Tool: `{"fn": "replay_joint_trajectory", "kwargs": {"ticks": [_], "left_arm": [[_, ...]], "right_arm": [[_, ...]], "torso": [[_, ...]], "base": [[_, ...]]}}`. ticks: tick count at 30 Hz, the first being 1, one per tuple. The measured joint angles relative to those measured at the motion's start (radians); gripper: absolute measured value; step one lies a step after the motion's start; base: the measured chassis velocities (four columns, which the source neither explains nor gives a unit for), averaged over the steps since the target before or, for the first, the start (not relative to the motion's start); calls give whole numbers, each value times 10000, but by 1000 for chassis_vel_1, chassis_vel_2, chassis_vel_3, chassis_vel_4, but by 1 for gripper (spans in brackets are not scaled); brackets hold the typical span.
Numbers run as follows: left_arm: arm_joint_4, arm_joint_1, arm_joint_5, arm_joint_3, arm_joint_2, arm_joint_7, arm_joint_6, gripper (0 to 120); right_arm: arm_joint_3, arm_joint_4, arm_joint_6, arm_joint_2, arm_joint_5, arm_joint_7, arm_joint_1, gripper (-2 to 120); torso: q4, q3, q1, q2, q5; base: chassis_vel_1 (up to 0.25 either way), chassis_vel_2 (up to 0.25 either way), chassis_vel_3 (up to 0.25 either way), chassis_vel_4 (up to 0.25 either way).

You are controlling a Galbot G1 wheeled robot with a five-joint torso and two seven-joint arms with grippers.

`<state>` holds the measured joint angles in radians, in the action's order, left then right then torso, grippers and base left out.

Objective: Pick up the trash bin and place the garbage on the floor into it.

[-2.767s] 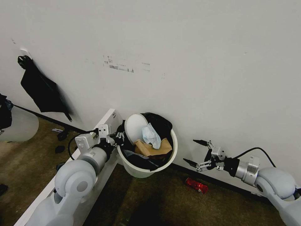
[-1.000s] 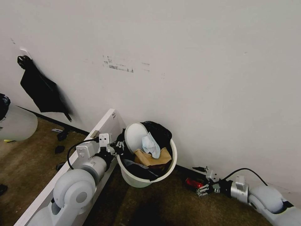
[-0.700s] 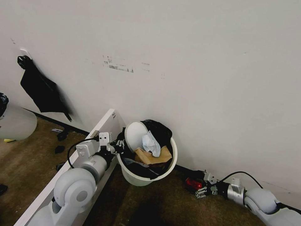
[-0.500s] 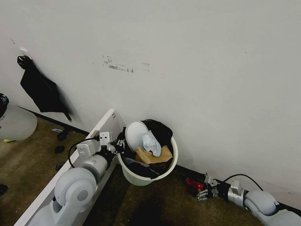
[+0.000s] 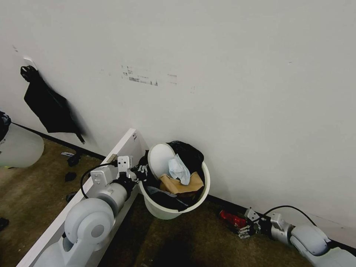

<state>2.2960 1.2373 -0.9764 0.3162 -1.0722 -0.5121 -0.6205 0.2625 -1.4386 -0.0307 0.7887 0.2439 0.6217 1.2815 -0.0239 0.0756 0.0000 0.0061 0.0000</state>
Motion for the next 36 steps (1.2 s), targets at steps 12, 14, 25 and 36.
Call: {"fn": "replay_joint_trajectory", "kwargs": {"ticks": [12, 14, 25, 36], "left_arm": [[-20, 14, 68, -66, -54, 11, 4, 4], [-20, 15, 76, -70, -59, 12, 5, 4], [-8, 115, 140, -69, -76, 30, 16, 4], [-7, 162, 170, -99, -103, 39, 27, 4]], "right_arm": [[-135, 1025, 426, 464, -394, -70, -359, 100], [-196, 1120, 430, 531, -429, -98, -424, 100], [-494, 1734, 525, 878, -624, -153, -856, 100], [-637, 2538, 651, 1230, -812, -182, -1323, 100]], "torso": [[0, 1, 0, 0, 0], [0, 1, 1, 0, 0], [0, 1, 0, 0, 0], [0, 1, 0, 0, 0]], "base": [[0, 0, 0, 0], [0, 0, 0, 0], [0, 0, 0, 0], [0, 0, 0, 0]]}}
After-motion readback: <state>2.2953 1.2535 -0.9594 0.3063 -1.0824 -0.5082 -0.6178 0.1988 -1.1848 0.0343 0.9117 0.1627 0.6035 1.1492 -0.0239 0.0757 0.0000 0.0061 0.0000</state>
